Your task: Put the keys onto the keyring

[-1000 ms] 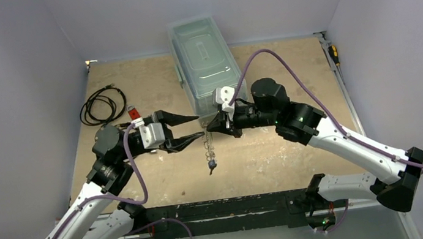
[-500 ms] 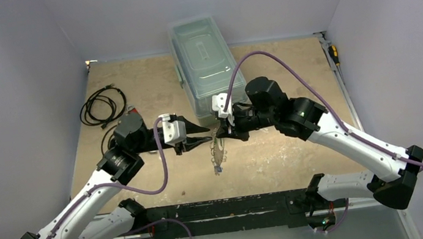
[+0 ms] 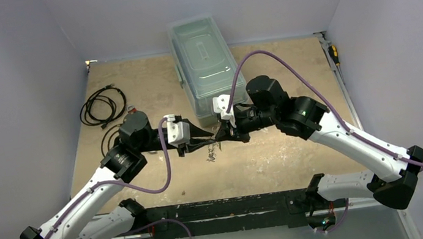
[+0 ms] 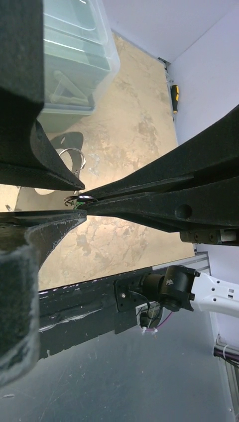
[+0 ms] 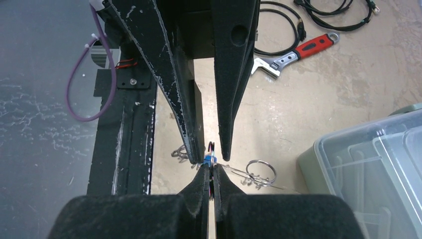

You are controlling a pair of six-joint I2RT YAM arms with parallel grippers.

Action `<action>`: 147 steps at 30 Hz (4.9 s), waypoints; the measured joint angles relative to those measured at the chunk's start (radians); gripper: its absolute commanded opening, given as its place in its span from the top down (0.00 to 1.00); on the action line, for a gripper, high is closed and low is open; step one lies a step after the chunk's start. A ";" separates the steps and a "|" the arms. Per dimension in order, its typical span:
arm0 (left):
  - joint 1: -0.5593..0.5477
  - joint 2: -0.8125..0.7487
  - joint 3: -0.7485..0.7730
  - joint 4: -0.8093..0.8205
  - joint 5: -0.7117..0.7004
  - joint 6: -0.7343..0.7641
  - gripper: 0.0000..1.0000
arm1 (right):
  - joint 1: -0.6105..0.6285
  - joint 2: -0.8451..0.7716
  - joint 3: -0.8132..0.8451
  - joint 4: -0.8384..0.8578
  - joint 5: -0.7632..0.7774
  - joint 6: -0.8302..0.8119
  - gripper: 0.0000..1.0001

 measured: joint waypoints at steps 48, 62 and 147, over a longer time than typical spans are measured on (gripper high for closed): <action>-0.003 -0.084 -0.014 0.131 -0.083 -0.093 1.00 | 0.007 -0.194 -0.183 0.346 0.078 0.115 0.70; -0.002 -0.091 -0.014 0.155 -0.085 -0.116 1.00 | 0.007 -0.196 -0.200 0.345 0.078 0.117 1.00; 0.018 -0.131 -0.107 0.389 -0.220 -0.312 1.00 | 0.002 -0.263 -0.402 0.728 0.097 0.326 0.64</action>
